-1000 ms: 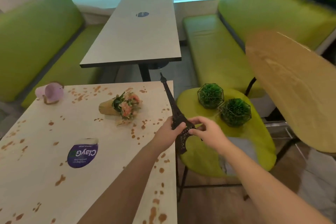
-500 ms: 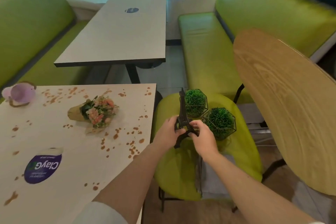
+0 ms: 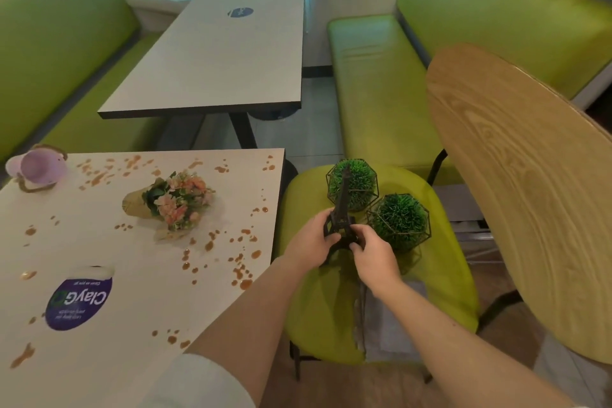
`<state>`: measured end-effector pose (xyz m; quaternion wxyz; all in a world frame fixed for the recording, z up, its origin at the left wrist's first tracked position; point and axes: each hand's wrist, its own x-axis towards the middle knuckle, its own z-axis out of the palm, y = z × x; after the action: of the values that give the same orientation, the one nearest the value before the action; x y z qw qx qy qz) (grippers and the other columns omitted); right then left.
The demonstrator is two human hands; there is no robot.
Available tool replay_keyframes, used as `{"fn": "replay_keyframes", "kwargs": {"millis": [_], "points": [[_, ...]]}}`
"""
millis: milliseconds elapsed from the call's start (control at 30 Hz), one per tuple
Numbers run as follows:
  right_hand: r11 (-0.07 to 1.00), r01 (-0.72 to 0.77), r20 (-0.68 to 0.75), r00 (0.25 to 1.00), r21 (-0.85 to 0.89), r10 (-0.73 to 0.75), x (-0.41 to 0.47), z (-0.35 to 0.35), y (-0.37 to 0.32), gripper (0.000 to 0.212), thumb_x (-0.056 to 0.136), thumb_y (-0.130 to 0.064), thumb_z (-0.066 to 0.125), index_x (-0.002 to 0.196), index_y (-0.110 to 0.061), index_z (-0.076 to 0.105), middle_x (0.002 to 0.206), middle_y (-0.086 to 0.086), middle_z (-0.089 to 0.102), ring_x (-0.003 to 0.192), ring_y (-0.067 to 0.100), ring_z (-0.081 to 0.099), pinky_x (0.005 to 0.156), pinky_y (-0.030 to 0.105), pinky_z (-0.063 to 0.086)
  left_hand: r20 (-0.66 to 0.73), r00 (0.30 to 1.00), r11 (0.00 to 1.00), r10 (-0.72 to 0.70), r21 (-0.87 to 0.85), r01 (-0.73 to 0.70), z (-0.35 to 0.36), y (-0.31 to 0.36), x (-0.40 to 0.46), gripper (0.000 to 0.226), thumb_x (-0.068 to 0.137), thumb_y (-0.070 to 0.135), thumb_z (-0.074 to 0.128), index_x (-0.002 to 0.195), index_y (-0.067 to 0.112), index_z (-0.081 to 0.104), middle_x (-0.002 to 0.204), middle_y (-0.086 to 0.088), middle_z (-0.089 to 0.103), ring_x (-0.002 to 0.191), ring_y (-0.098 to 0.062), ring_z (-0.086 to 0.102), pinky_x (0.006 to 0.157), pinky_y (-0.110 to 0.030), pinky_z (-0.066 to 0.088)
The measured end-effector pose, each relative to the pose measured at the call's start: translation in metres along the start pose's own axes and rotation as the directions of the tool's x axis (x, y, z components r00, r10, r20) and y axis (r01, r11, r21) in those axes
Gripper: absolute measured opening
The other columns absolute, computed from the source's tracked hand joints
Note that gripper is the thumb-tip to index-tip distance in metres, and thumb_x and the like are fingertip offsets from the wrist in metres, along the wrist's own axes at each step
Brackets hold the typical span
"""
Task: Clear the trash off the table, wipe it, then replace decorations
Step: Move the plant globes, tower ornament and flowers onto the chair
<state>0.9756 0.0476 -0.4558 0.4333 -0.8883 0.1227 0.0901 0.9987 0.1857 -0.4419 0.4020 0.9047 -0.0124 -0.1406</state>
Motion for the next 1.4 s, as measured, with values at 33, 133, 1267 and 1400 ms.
{"fn": "replay_keyframes", "kwargs": {"millis": [33, 133, 1267, 1400], "points": [[1.0, -0.003, 0.004, 1.0, -0.007, 0.003, -0.002, -0.001, -0.002, 0.037, 0.099, -0.016, 0.052, 0.134, -0.03, 0.053, 0.122, -0.002, 0.065, 0.099, 0.019, 0.06, 0.078, 0.034, 0.052, 0.003, 1.0, 1.0, 0.001, -0.003, -0.001, -0.001, -0.001, -0.002, 0.057, 0.095, 0.022, 0.06, 0.146, 0.03, 0.037, 0.141, 0.006, 0.052, 0.129, -0.014, 0.049, 0.107, -0.042, 0.043], [0.999, 0.014, -0.035, 0.999, -0.048, -0.015, -0.01, -0.002, -0.012, 0.043, 0.097, -0.01, 0.052, 0.137, -0.025, 0.053, 0.132, 0.0, 0.056, 0.113, 0.02, 0.056, 0.081, 0.029, 0.047, -0.019, 0.999, 0.999, -0.028, 0.022, 0.029, -0.011, -0.001, -0.015, 0.064, 0.096, 0.026, 0.06, 0.152, 0.029, 0.03, 0.148, 0.004, 0.045, 0.135, -0.016, 0.044, 0.11, -0.04, 0.041], [0.975, 0.212, 0.158, 0.963, 0.06, -0.219, -0.152, 0.238, -0.291, 0.014, 0.098, -0.029, 0.052, 0.097, -0.022, 0.065, 0.092, -0.003, 0.064, 0.075, 0.012, 0.056, 0.053, 0.025, 0.042, -0.405, 0.887, 0.969, -0.22, 0.018, 0.248, -0.34, -0.227, -0.193, 0.028, 0.099, 0.039, 0.049, 0.119, 0.024, 0.063, 0.12, 0.004, 0.065, 0.108, -0.015, 0.06, 0.092, -0.035, 0.05], [0.959, 0.284, 0.225, 0.933, 0.015, -0.28, -0.155, 0.25, -0.313, 0.018, 0.097, -0.025, 0.053, 0.108, -0.022, 0.067, 0.105, -0.003, 0.064, 0.088, 0.014, 0.058, 0.062, 0.026, 0.048, -0.443, 0.855, 0.957, -0.27, -0.026, 0.289, -0.359, -0.241, -0.211, 0.028, 0.099, 0.037, 0.05, 0.12, 0.025, 0.062, 0.121, 0.005, 0.064, 0.109, -0.016, 0.059, 0.095, -0.037, 0.05]]}}
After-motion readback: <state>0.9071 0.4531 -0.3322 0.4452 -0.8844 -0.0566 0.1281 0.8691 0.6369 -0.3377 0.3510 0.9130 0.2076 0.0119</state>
